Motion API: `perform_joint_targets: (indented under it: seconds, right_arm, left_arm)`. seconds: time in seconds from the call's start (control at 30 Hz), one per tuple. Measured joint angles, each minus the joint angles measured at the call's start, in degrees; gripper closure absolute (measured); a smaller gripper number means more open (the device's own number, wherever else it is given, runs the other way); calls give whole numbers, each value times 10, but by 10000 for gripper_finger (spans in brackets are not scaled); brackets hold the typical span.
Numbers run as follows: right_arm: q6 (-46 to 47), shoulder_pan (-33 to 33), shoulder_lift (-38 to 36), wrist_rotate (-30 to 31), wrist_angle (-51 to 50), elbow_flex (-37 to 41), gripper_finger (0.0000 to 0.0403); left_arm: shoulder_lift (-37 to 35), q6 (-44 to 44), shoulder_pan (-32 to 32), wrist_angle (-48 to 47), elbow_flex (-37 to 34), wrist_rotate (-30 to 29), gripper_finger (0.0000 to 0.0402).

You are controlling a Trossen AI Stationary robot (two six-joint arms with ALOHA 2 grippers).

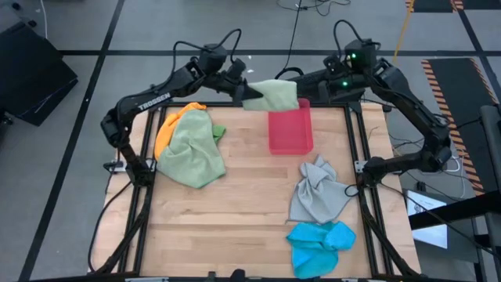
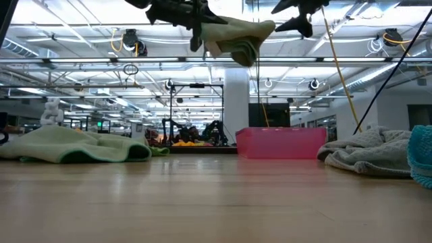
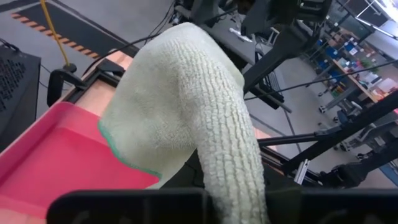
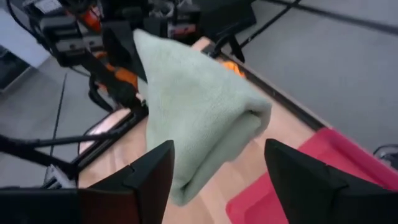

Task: Fold microfiber towels
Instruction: Put the right light green microfiber cloth into the red bin

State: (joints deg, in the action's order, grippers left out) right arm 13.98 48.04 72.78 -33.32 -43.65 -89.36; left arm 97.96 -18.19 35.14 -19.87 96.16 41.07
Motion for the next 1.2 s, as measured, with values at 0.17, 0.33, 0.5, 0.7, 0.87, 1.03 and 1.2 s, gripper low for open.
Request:
perform_joint_targets:
  seconds: [0.17,0.33,0.5,0.7,0.87,1.03,1.2]
  right_arm:
    - [15,-34,1,42,27,0,107]
    - [11,-75,-2,56,77,0,85]
    - [26,-88,-3,88,90,1,88]
    - [43,-86,-7,91,93,20,73]
    - [45,-62,-5,78,133,61,41]
    - [52,-23,-8,31,192,97,32]
    - [143,21,-7,-89,334,185,31]
  left_arm:
    - [-6,-5,-1,0,0,-5,387]
    - [-6,-10,-1,-1,0,-7,384]
    - [-6,-14,-1,3,0,-20,385]
    - [-6,-24,-4,8,0,-21,382]
    - [-9,-17,-12,9,0,-14,386]
    - [-9,-10,-28,13,0,-3,386]
    - [-9,5,-44,39,0,-1,381]
